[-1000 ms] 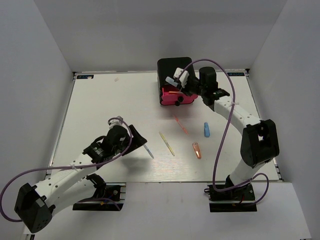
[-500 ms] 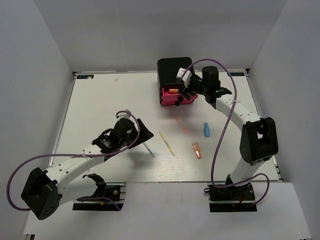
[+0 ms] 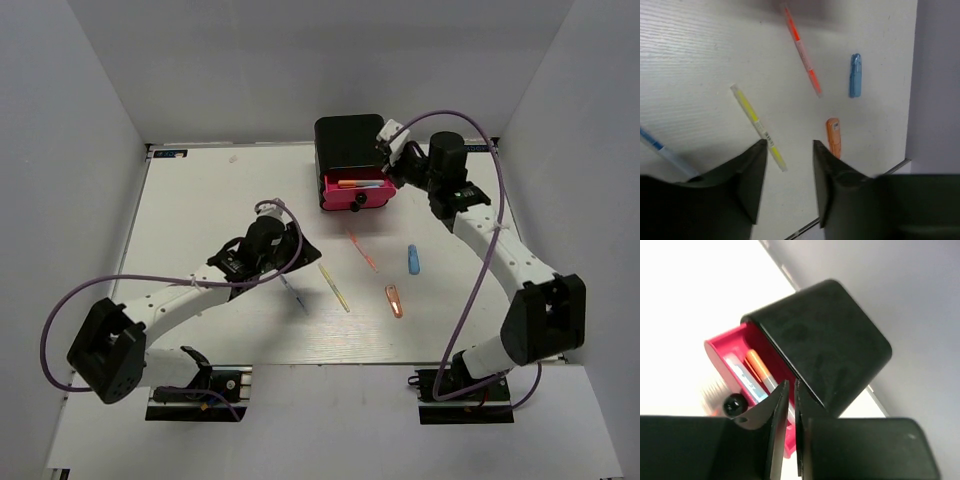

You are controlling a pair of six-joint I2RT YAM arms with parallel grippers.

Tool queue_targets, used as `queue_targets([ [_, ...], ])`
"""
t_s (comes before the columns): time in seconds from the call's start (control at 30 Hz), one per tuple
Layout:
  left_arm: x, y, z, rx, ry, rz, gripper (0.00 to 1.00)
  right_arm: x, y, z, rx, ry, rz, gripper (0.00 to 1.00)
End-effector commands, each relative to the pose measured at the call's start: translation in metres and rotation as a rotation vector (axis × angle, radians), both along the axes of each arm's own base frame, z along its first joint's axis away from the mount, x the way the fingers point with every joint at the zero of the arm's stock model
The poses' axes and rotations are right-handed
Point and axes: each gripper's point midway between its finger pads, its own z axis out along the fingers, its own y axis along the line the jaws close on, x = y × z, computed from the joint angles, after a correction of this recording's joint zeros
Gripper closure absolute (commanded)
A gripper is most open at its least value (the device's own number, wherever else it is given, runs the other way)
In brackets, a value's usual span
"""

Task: Sort the stationery into containers
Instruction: Place the stationery into the container, then close the drawer

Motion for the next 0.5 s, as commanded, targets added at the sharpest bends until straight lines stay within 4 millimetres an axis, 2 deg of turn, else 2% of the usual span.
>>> queue_targets([
  [0.0, 0.016, -0.018, 0.023, -0.040, -0.086, -0.063, 0.52, -0.011, -0.009, 0.009, 0.100, 0.079, -0.071, 0.86],
  [0.03, 0.020, -0.021, 0.026, -0.046, -0.095, -0.063, 0.64, -0.017, -0.010, 0.001, 0.103, 0.105, -0.076, 0.89],
  [0.07, 0.022, -0.025, 0.029, -0.049, -0.105, -0.077, 0.70, -0.023, -0.013, 0.003, 0.119, 0.120, -0.083, 0.91],
  [0.1, 0.024, -0.028, 0.024, -0.044, -0.109, -0.094, 0.75, -0.026, -0.014, -0.003, 0.128, 0.153, -0.093, 0.98],
  [0.13, 0.028, -0.032, 0.028, -0.049, -0.129, -0.098, 0.82, -0.031, -0.018, 0.002, 0.141, 0.148, -0.101, 1.00],
  [0.17, 0.031, -0.036, 0.031, -0.056, -0.143, -0.114, 0.85, -0.037, -0.021, -0.016, 0.158, 0.218, -0.127, 1.00],
  [0.2, 0.037, -0.043, 0.041, -0.068, -0.179, -0.130, 0.87, -0.040, -0.024, -0.020, 0.164, 0.244, -0.139, 1.00],
  [0.23, 0.043, -0.047, 0.036, -0.057, -0.178, -0.135, 0.90, -0.049, -0.028, -0.033, 0.163, 0.282, -0.147, 1.00],
  [0.3, 0.053, -0.057, 0.045, -0.068, -0.217, -0.151, 0.90, -0.059, -0.029, -0.049, 0.180, 0.346, -0.151, 1.00],
  [0.33, 0.058, -0.064, 0.051, -0.091, -0.240, -0.160, 0.89, -0.063, -0.031, -0.048, 0.190, 0.349, -0.153, 1.00],
  [0.37, 0.064, -0.069, 0.041, -0.086, -0.232, -0.161, 0.87, -0.070, -0.033, -0.057, 0.202, 0.382, -0.167, 1.00],
  [0.4, 0.072, -0.075, 0.049, -0.095, -0.259, -0.164, 0.85, -0.075, -0.035, -0.065, 0.201, 0.401, -0.173, 1.00],
  [0.43, 0.079, -0.080, 0.053, -0.112, -0.285, -0.163, 0.81, -0.077, -0.038, -0.063, 0.212, 0.399, -0.181, 0.90],
  [0.47, 0.083, -0.084, 0.052, -0.115, -0.289, -0.162, 0.72, -0.081, -0.041, -0.071, 0.210, 0.413, -0.192, 0.84],
])
